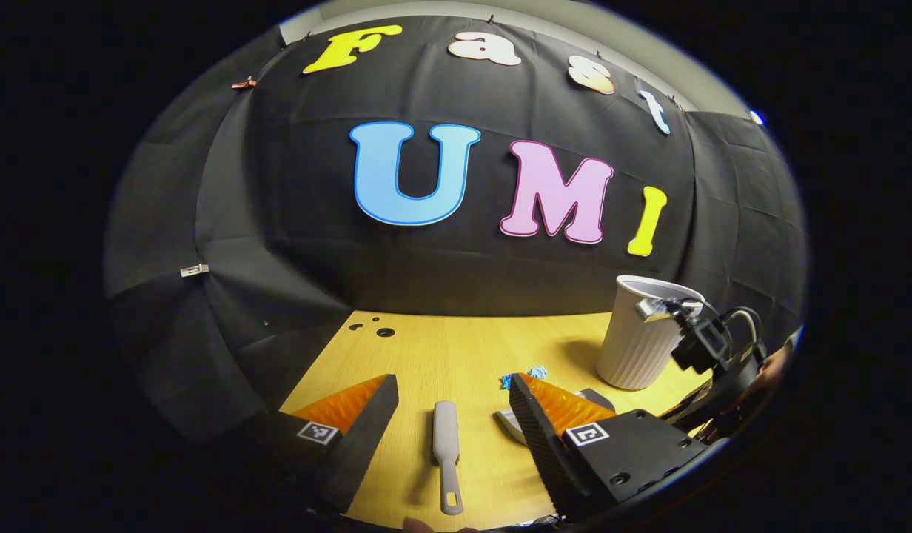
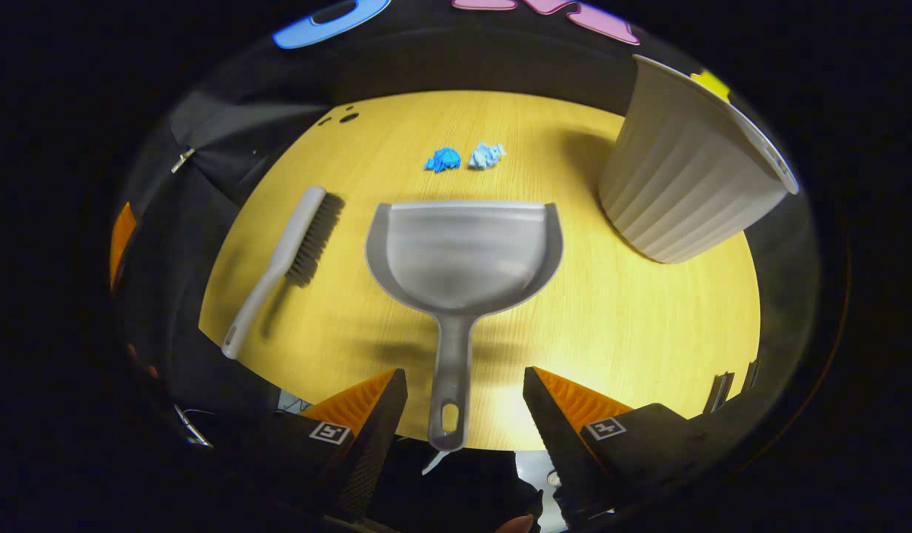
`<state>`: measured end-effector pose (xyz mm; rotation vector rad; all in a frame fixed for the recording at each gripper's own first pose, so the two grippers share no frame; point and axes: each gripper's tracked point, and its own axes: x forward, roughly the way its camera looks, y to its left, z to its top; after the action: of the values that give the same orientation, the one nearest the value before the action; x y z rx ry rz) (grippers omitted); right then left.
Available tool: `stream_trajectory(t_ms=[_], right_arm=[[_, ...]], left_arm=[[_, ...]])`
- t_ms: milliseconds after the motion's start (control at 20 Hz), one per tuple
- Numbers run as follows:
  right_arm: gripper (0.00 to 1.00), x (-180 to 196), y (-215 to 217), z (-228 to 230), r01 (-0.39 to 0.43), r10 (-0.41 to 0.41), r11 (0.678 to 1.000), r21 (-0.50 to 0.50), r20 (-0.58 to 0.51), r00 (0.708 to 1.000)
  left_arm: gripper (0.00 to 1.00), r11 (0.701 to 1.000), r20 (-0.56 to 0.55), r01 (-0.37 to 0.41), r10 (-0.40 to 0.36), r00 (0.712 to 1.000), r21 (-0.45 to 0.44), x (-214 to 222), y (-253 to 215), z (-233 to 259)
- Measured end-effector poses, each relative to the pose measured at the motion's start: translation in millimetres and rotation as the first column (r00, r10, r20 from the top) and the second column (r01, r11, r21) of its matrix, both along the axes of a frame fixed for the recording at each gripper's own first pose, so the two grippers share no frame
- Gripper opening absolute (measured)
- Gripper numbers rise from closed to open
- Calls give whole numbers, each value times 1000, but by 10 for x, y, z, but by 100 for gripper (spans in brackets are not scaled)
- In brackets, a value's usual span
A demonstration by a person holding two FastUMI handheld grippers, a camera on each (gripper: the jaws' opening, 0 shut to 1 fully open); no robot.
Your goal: Pick up the small broom and dustpan from the desktop, sweep the trash into the dustpan with the broom, and then empty the trash into the garbage bin.
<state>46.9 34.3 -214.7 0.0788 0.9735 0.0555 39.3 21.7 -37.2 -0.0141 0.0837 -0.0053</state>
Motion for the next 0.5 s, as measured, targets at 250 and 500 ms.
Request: stream_trajectory(t_ms=[250,500], right_arm=[[94,69,11,-264,-30,24,997,-73,-81,996],[73,101,46,-362,-16,7,997,-75,-121,993]], left_arm=[[96,1000,-16,-12,12,1000,-11,39,31,-74],[96,1000,-41,-18,17,999,-24,55,82,-159]])
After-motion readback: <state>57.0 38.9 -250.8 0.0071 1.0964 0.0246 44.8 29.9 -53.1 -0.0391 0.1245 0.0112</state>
